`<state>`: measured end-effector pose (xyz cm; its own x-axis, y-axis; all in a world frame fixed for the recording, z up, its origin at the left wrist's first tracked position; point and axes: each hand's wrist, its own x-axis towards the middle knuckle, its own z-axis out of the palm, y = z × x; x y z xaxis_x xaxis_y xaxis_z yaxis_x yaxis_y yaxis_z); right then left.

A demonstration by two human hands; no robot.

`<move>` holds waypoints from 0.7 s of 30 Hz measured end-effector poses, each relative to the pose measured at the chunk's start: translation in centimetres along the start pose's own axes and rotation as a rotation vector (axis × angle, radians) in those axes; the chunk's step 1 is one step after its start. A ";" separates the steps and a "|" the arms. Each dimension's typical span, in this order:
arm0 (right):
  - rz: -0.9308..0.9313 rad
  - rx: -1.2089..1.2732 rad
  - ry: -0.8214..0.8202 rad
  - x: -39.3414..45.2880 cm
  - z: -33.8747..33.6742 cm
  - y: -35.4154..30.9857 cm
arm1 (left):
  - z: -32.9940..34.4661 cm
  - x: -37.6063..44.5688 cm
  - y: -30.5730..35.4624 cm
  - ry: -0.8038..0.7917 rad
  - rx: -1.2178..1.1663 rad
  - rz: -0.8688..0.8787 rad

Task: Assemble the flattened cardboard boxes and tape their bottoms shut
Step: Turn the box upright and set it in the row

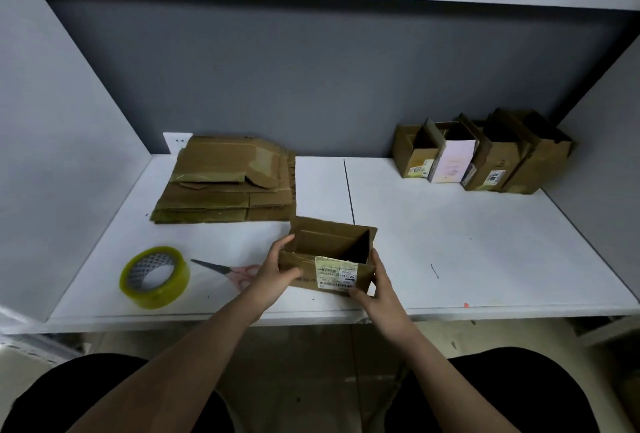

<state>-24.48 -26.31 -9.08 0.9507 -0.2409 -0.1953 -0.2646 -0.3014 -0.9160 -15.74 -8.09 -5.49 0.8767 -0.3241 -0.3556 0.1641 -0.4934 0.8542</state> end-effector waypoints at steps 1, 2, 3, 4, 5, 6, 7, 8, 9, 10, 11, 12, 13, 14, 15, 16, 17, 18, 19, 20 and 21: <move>0.015 -0.002 -0.004 0.1 -0.2 0.1 | -0.2 0.3 -0.3 0.001 -0.024 -0.010; 0.031 0.014 -0.002 0.2 -0.3 0.2 | -0.3 0.5 -0.5 0.014 -0.057 -0.020; 0.041 0.043 0.010 0.2 -0.4 0.3 | -0.3 0.7 -0.6 0.045 -0.089 -0.035; 0.043 0.072 0.029 0.1 -0.5 0.3 | -0.3 0.9 -0.8 0.107 -0.125 -0.049; 0.044 0.095 0.051 0.0 -0.6 0.2 | -0.1 1.1 -1.0 0.199 -0.159 -0.077; 0.041 0.111 0.075 0.0 -0.8 0.2 | 0.3 1.2 -1.2 0.308 -0.200 -0.118; 0.031 0.130 0.107 0.0 -1.0 0.0 | 0.7 1.0 -1.3 0.398 -0.260 -0.158; 0.013 0.152 0.147 0.2 -1.3 -0.4 | 1.3 0.7 -1.4 0.450 -0.341 -0.186; -0.003 0.174 0.182 0.6 -1.6 -0.8 | 2.0 0.0 -1.4 0.463 -0.434 -0.202; -0.014 0.178 0.198 1.1 -1.9 -1.3 | 2.9 -0.8 -1.1 0.432 -0.517 -0.205; -0.010 0.157 0.188 1.8 -2.2 -1.8 | 3.8 -1.7 -0.7 0.364 -0.564 -0.201; -0.004 0.113 0.156 2.4 -2.3 -2.3 | 4.7 -2.3 -0.3 0.279 -0.565 -0.191; -0.003 0.058 0.120 3.0 -2.3 -2.6 | 5.5 -2.6 0.2 0.198 -0.544 -0.171; -0.007 -0.002 0.098 3.5 -2.2 -2.8 | 6.0 -2.5 0.7 0.135 -0.524 -0.153; -0.009 -0.054 0.100 3.8 -2.1 -2.9 | 6.2 -2.2 1.3 0.093 -0.509 -0.132; -0.011 -0.105 0.115 3.9 -2.1 -2.9 | 6.2 -1.6 1.5 0.071 -0.493 -0.118; -0.015 -0.155 0.131 3.7 -2.0 -2.8 | 6.0 -1.0 1.8 0.056 -0.473 -0.099; -0.023 -0.209 0.138 3.4 -1.9 -2.8 | 5.6 -0.5 1.8 0.043 -0.453 -0.082; -0.042 -0.265 0.134 3.0 -1.7 -2.7 | 5.1 0.0 1.8 0.024 -0.437 -0.048; -0.070 -0.311 0.124 2.6 -1.5 -2.5 | 4.6 0.4 1.7 0.006 -0.425 -0.016; -0.094 -0.338 0.116 2.3 -1.2 -2.3 | 4.2 0.7 1.6 0.000 -0.402 0.013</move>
<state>-21.86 -27.31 -6.97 0.9539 -0.2947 -0.0573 -0.2340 -0.6102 -0.7569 -16.73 -12.47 -6.00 0.8796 -0.3284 -0.3441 0.3170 -0.1347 0.9388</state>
